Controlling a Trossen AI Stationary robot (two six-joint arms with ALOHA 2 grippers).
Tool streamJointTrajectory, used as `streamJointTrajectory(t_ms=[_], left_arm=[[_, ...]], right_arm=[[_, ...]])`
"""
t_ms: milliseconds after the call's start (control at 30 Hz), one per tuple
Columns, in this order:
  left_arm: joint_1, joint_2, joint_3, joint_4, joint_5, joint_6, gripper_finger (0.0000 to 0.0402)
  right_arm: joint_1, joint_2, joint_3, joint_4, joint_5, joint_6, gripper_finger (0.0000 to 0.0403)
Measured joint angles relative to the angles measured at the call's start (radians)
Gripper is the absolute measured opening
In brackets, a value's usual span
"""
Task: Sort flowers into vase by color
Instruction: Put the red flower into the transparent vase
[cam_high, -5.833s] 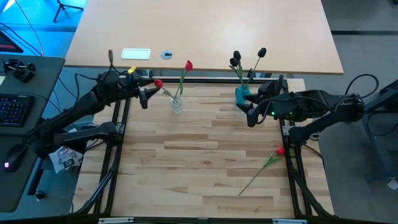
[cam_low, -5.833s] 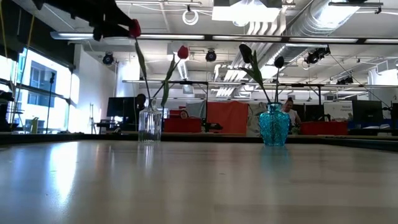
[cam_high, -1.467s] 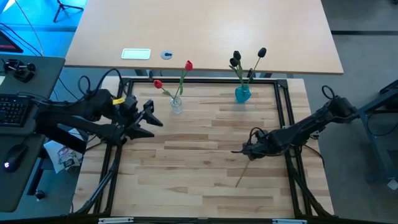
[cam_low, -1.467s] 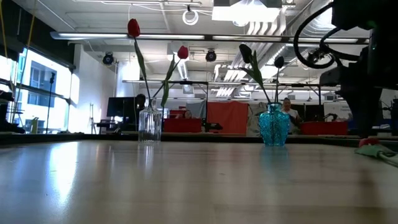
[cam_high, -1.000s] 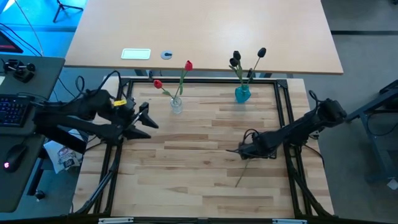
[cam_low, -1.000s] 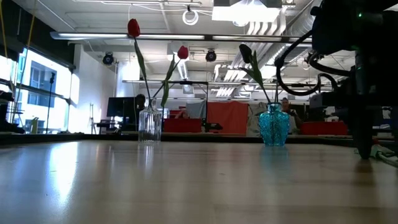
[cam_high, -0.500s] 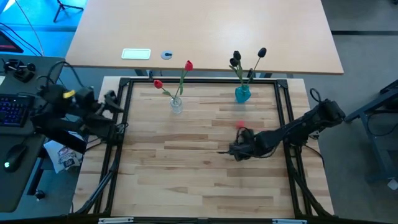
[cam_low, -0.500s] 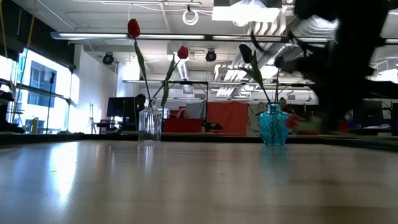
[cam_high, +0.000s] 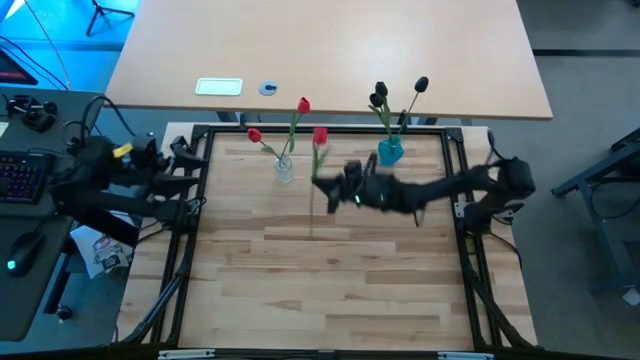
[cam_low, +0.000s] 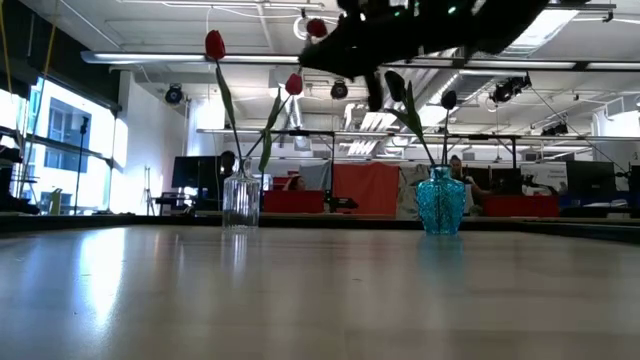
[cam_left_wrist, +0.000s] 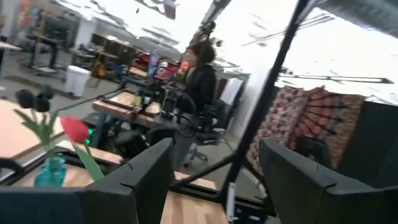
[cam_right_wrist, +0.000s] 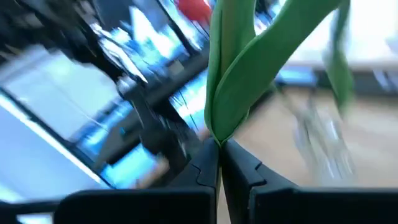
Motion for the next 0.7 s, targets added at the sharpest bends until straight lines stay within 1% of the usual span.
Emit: streamJointTrajectory(t_ms=[67,133,233,300,400,500,700], left_arm=[[0.000,0.036,0.000,0.029,-0.024,0.001,0.0225],[0.000,0.081,0.000,0.081,-0.045,0.008,0.0225],[0.000,0.143,-0.001,0.163,-0.092,0.027,0.0225],[0.000,0.171,-0.001,0.234,-0.140,0.025,0.0225],[0.000,0.197,-0.001,0.331,-0.210,0.032,0.0225],[0.000,0.201,-0.001,0.397,-0.243,0.033,0.0225],[0.000,0.187,-0.001,0.402,-0.270,0.057,0.0225]], right_arm=[[-0.079,0.048,0.043,0.113,-0.130,-0.083,0.0001],[-0.144,0.095,0.117,0.174,-0.262,-0.167,0.0001],[-0.210,0.168,0.259,0.157,-0.450,-0.304,0.0000],[-0.242,0.216,0.354,0.128,-0.529,-0.383,0.0000],[-0.290,0.268,0.472,0.104,-0.592,-0.470,0.0000],[-0.345,0.298,0.542,0.074,-0.636,-0.497,0.0000],[-0.430,0.311,0.561,0.052,-0.646,-0.532,0.0000]])
